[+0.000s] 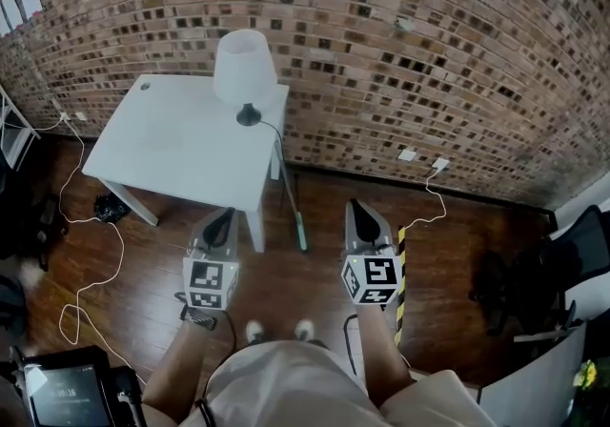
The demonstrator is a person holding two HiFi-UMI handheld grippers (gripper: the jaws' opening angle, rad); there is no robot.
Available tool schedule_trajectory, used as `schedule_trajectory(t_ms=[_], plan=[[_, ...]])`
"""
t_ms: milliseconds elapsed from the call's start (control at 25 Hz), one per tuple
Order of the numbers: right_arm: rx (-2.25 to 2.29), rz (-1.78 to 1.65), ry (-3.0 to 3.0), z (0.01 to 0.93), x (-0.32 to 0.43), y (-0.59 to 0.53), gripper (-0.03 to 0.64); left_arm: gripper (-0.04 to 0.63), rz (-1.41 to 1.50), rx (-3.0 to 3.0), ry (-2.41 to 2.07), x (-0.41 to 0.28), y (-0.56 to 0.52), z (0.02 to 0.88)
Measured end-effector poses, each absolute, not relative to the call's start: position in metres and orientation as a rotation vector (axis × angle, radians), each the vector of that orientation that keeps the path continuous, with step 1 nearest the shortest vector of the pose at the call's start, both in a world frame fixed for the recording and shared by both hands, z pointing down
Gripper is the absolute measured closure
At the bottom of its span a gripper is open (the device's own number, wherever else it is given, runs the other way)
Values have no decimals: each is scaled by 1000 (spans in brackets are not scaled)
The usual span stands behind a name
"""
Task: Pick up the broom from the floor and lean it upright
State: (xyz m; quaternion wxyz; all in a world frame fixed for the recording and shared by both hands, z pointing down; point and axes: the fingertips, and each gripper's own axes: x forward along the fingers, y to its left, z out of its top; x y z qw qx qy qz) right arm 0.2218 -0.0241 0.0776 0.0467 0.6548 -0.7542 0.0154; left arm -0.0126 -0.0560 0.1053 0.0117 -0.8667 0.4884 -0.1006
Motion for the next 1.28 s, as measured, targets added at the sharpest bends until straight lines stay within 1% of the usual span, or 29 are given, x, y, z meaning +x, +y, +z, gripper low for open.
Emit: schedule_trajectory(t_ms=[320, 600, 840, 1040, 1280], plan=[[2069, 20, -2281, 62, 202, 4, 603, 597, -308, -2754, 1423, -26, -33, 100], [2030, 46, -2307, 73, 193, 55, 603, 597, -319, -2753, 1473, -35, 13, 110], [1995, 32, -2361, 65, 211, 124, 603, 597, -278, -2689, 1534, -31, 77, 92], [1881, -64, -2406, 57, 225, 197, 597, 597, -262, -2669, 1538, -2, 159, 89], [1939, 41, -2372, 69, 255, 270, 601, 597, -290, -2686, 1536, 24, 246, 97]])
